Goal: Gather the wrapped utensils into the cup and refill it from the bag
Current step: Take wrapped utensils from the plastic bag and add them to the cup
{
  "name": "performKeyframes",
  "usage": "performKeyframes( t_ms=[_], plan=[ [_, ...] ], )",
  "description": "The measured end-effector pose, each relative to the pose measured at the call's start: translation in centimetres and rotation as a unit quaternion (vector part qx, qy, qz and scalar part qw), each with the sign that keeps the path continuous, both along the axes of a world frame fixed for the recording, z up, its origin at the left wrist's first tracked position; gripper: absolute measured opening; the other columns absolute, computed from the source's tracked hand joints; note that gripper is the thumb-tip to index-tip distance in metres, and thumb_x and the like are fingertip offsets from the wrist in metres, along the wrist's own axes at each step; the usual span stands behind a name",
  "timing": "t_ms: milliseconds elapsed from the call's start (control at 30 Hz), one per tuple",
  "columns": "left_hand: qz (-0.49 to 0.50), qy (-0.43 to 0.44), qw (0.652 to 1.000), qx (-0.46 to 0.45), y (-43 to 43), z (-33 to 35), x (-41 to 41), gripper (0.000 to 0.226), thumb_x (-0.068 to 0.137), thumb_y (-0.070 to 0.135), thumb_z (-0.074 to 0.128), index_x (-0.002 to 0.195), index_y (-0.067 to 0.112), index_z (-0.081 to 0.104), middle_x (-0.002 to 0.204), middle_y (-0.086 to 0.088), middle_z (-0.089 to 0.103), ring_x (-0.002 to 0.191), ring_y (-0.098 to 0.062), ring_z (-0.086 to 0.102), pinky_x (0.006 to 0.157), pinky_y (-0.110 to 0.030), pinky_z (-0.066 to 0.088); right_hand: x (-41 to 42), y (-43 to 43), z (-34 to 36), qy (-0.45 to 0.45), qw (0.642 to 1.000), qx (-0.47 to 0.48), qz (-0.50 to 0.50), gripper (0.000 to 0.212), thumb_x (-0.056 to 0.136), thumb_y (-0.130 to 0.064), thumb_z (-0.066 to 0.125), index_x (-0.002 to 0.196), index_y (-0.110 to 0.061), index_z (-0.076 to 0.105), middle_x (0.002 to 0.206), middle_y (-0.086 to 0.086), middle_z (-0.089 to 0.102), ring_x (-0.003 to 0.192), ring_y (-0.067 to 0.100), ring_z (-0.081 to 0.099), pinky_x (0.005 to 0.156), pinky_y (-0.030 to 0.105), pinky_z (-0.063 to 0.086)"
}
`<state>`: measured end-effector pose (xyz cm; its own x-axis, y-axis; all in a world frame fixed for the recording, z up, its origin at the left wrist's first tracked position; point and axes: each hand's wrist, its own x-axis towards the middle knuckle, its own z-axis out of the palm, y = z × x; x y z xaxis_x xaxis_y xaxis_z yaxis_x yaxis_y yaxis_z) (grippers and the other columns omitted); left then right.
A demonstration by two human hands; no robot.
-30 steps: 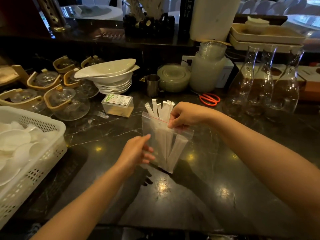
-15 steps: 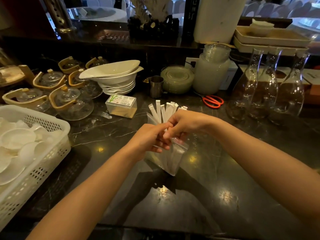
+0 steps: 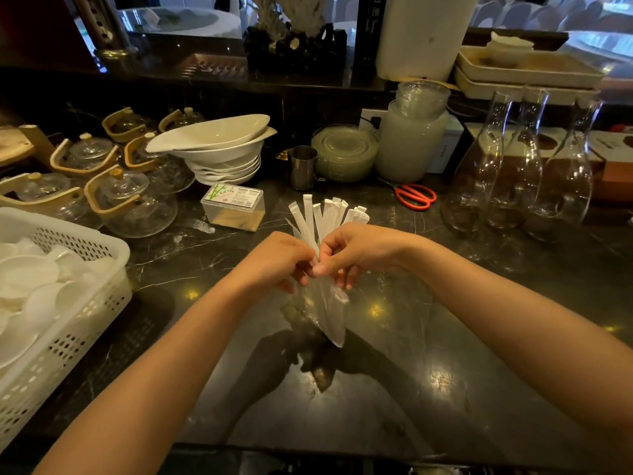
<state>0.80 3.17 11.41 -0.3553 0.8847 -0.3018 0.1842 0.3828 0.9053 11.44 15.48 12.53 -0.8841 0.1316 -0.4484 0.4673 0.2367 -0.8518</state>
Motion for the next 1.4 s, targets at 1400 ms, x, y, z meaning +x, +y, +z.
performKeyframes(
  t_ms=[1400],
  plan=[
    [-0.018, -0.189, 0.977, 0.098, -1.0, -2.0, -2.8, 0.017, 0.083, 0.013, 0.054, 0.067, 0.01, 0.059, 0.049, 0.001, 0.063, 0.045, -0.005, 0.057, 0.045, -0.013, 0.047, -1.6, -2.8, -4.0, 0.152, 0.948, -0.244, -0.133, 0.024, 0.088, -0.003, 0.046, 0.065, -0.008, 0.051, 0.048, -0.005, 0.058, 0.038, 0.003, 0.049, 0.041, 0.012, 0.04]
  ],
)
